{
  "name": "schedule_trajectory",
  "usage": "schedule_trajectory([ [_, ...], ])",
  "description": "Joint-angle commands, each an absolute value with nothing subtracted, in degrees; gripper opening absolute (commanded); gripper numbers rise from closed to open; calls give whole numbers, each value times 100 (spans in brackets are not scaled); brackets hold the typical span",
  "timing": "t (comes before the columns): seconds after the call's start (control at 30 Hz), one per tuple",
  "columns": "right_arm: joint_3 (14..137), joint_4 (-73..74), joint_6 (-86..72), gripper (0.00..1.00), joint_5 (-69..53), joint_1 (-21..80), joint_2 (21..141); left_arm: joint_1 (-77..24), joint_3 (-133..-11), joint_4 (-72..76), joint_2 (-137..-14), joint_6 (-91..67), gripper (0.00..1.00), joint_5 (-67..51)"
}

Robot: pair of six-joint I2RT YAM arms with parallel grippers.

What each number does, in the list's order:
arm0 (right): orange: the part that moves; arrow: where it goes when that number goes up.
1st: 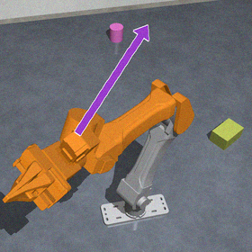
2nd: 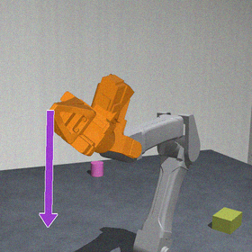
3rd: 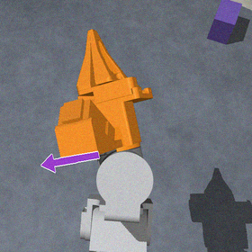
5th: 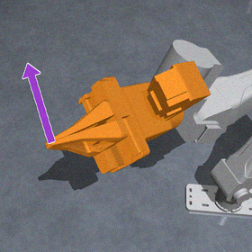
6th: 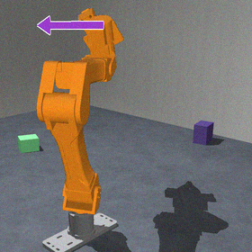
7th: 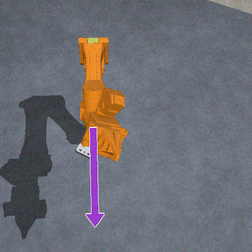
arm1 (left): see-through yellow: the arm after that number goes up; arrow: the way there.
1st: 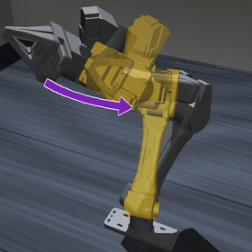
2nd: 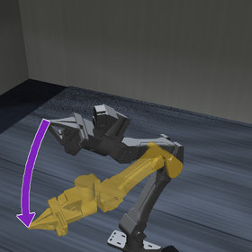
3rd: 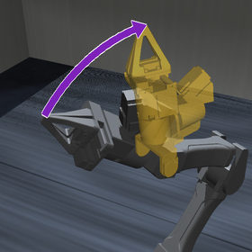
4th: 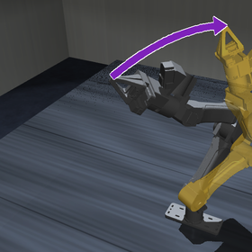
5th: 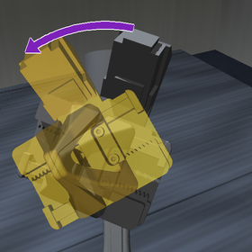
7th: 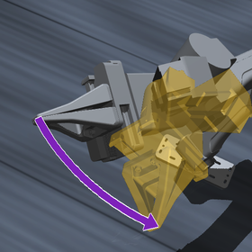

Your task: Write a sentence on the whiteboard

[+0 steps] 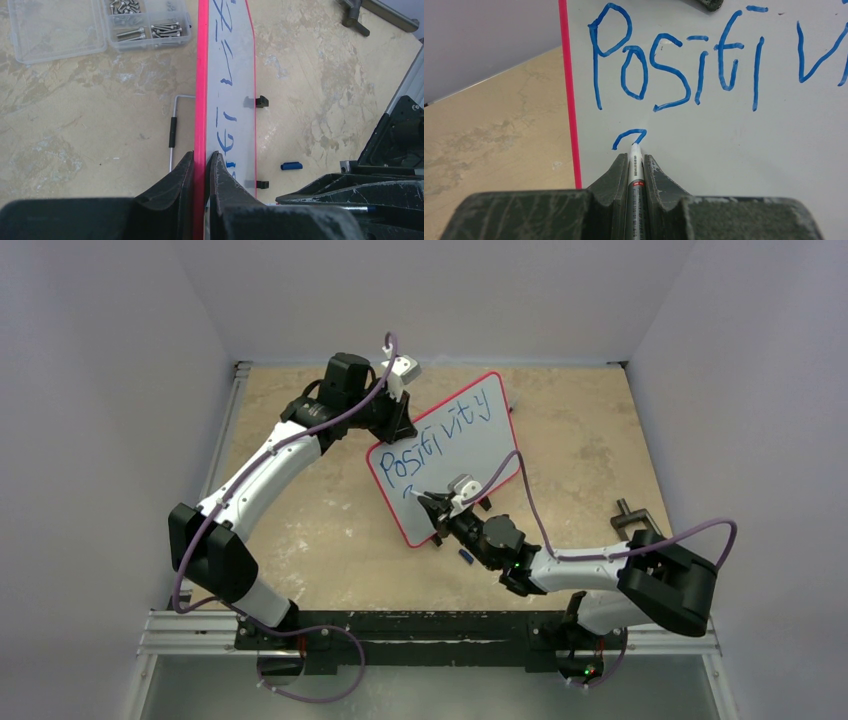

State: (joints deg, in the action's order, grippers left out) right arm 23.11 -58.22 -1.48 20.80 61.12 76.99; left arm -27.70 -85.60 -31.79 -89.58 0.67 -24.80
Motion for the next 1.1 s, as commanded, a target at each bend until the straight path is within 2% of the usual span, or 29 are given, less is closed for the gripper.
schedule_trajectory([
  [0.0,2187,-5258,-317,0,1919,6081,7743,-2794,-8417,-3851,-9019,492,0,-1870],
  [0.63,1856,-4983,-630,0,1974,6082,7752,-2790,-8400,-3852,-9026,501,0,-1872],
  [1.07,2004,-4702,-754,0,2606,6086,7690,-2793,-8402,-3854,-9030,506,0,-1868],
])
